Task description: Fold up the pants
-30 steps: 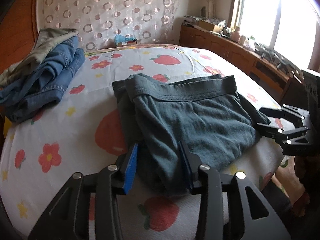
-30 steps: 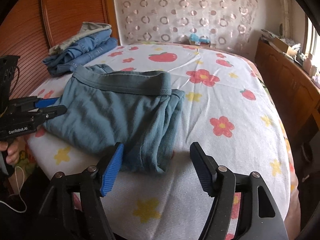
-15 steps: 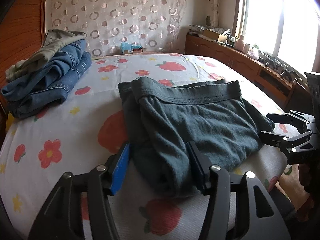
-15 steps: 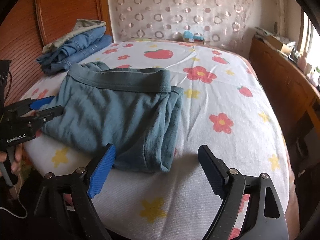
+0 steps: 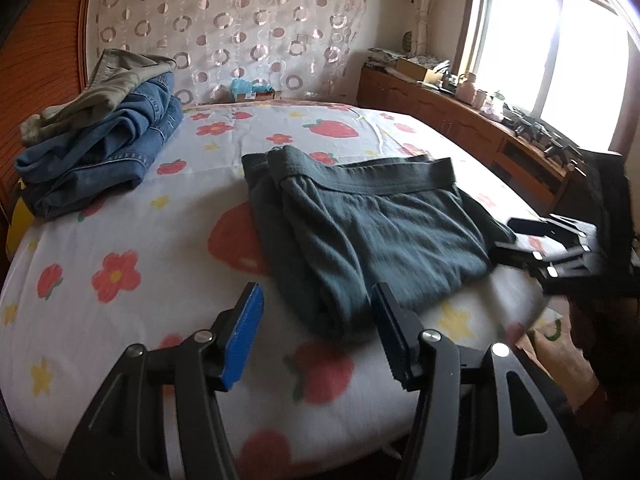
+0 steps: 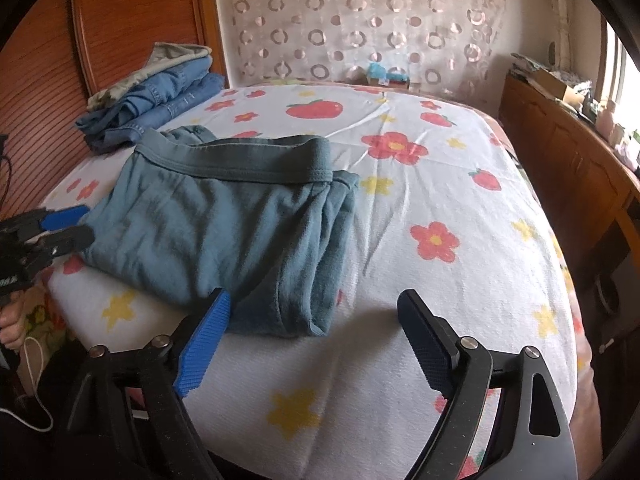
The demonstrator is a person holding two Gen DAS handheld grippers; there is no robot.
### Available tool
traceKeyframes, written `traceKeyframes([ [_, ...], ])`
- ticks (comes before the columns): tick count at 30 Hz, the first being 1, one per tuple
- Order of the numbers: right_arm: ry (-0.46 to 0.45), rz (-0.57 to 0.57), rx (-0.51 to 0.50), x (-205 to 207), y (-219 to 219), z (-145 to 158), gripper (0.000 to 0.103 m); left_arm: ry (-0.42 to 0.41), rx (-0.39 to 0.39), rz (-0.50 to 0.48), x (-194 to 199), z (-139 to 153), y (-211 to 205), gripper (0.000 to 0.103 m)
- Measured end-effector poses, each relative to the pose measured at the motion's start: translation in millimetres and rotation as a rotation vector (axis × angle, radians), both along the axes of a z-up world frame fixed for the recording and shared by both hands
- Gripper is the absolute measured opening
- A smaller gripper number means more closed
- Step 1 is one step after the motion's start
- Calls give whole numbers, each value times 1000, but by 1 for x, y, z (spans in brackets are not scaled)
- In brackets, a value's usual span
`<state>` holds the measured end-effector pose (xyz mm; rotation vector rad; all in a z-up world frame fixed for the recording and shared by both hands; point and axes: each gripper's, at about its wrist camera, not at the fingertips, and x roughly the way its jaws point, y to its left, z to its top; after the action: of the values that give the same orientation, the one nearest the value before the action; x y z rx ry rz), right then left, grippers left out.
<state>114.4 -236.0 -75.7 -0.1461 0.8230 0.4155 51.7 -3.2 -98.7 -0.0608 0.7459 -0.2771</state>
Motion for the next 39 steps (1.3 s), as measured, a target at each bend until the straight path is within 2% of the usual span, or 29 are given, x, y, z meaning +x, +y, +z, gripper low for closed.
traceKeyframes([
  [1,2,1,10,-1,-3,1,80,0,-7,-4,-4,1,2,53],
  [3,7,2,27,-1,-7,3,68,2,-26,-19,-10,2,6,49],
  [8,30,21,86,-4,-14,5,47,6,-28,-29,-8,2,7,43],
  [10,39,38,105,-5,-13,5,35,2,-31,-32,-7,2,5,43],
  [12,58,79,137,-6,-10,5,11,0,-34,-37,-5,3,2,43],
  [13,54,86,139,-6,-8,6,10,-1,-33,-39,-4,2,1,43],
  [14,35,84,132,-8,-8,8,4,2,-25,-39,-3,1,-1,43],
  [15,26,81,131,-9,-9,9,4,6,-10,-33,-1,-1,-3,38],
  [19,3,45,111,-9,-16,14,3,31,-14,-34,1,-6,-2,19],
  [21,2,48,94,-10,-14,12,3,24,-6,-33,-2,-5,-3,15],
  [24,17,57,103,-8,-13,11,5,27,-20,-24,-5,-1,-2,15],
  [25,14,56,100,-9,-13,12,8,29,-34,-25,-5,2,0,16],
  [26,8,52,97,-9,-13,14,19,27,-40,-26,-5,4,1,18],
  [27,1,50,95,-9,-14,16,31,21,-39,-23,-5,7,1,24],
  [28,-1,52,95,-8,-14,18,36,7,-37,-16,-5,11,3,30],
  [30,-10,52,91,-6,-14,23,52,-10,-35,-11,0,18,4,38],
  [35,-10,64,82,11,-8,30,57,-5,9,13,28,22,3,41],
  [39,19,71,76,33,-1,30,58,9,-4,1,52,24,2,41],
])
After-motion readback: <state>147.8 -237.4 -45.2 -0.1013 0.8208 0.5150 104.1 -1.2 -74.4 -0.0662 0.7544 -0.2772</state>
